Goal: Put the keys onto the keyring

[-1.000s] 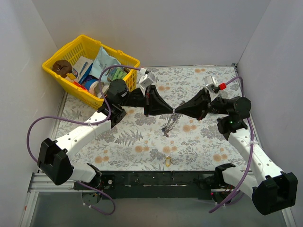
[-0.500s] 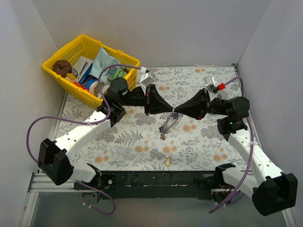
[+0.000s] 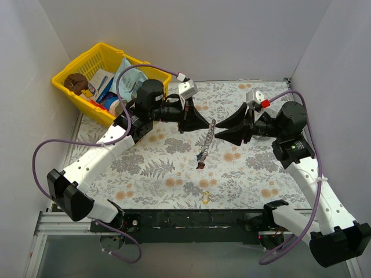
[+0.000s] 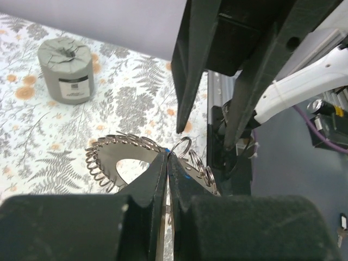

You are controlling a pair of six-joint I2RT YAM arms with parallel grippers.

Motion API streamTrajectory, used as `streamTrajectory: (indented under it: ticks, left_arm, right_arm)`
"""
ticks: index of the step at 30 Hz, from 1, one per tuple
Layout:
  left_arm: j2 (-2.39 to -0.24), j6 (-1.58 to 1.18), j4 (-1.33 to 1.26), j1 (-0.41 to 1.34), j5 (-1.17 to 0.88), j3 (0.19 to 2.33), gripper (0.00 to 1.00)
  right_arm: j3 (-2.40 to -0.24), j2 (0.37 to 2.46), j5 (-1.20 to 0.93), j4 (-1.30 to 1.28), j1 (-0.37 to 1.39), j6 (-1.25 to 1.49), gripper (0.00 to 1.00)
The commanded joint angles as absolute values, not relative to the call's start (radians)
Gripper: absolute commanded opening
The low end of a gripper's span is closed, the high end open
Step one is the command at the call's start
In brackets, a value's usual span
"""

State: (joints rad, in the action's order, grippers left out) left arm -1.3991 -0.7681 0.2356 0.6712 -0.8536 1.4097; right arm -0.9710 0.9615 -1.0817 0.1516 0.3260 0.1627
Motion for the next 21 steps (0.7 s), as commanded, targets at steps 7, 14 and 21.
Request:
streamTrajectory:
  ticks: [7, 14, 21]
  left_arm:
    - [-1.471, -0.486, 0.636, 0.707, -0.625, 1.672, 0.00]
    - [-1.540, -0.419, 0.742, 0.799, -0.456, 1.775, 0.00]
    - [-1.555, -0.402, 0.770, 0.839, -0.391, 1.822, 0.00]
  right_arm:
    - [-1.069, 0.992, -1.006, 0.029, 0.330, 0.116, 0.47]
    - [-1.111, 1.035, -0.919, -0.066, 0.328, 0.094, 0.43]
    - [-1.109, 1.061, -0.861, -0.121, 0.328, 0.054, 0.38]
